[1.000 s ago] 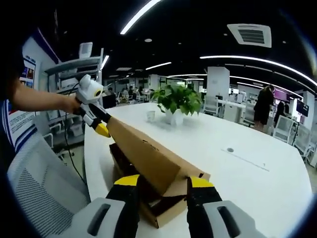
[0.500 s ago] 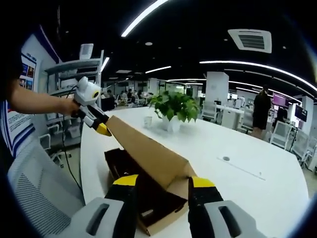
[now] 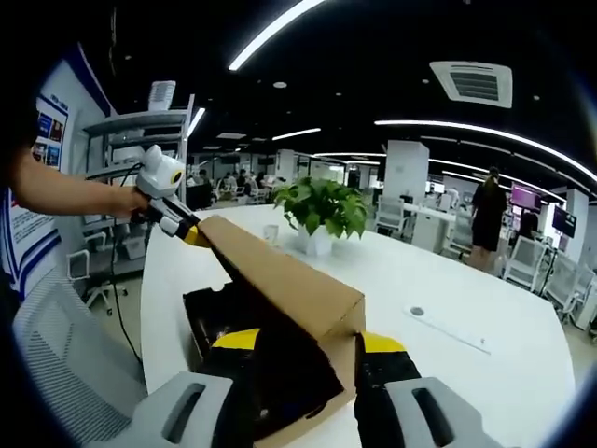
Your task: Operate the shoe box by opening the lid, removing the specified soft item, and placing it in the target area until the item is outside and the box remains undamaged.
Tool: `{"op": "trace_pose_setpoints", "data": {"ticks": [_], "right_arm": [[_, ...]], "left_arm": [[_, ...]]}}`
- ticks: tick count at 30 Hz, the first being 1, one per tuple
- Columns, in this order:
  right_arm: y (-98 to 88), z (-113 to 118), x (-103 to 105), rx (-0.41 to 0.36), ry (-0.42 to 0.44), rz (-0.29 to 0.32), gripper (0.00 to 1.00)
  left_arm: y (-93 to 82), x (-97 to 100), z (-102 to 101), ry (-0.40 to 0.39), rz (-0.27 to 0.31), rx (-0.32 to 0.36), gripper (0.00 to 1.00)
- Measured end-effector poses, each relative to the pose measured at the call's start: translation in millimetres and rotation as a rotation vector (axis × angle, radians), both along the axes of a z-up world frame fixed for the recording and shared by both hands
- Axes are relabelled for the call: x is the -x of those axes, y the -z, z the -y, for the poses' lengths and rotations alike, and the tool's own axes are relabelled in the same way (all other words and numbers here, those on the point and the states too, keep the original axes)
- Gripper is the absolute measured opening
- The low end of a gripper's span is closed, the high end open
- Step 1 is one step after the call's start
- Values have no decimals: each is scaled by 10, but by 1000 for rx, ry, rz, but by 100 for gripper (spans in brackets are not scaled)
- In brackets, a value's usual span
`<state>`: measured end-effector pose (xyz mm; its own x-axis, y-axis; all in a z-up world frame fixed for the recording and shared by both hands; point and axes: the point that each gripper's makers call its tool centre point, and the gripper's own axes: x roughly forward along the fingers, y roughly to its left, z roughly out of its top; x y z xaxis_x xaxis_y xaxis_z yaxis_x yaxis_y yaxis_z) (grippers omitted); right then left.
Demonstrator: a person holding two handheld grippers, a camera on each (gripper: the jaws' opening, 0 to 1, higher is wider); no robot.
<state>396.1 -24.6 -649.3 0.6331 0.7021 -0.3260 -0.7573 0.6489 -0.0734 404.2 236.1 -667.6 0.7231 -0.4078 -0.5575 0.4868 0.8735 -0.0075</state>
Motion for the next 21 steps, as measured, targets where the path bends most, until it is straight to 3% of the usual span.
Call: {"op": "trace_pose_setpoints", "data": {"ticks": [10,21], "right_arm": [[-64,-22,-147,-10,18,13,39],[-50,11,-326,-22,60,34,34]], "left_arm": [[-103,-185,-32,-21,31,4,3],[-137,-269,-45,-62,34,8,2]]}}
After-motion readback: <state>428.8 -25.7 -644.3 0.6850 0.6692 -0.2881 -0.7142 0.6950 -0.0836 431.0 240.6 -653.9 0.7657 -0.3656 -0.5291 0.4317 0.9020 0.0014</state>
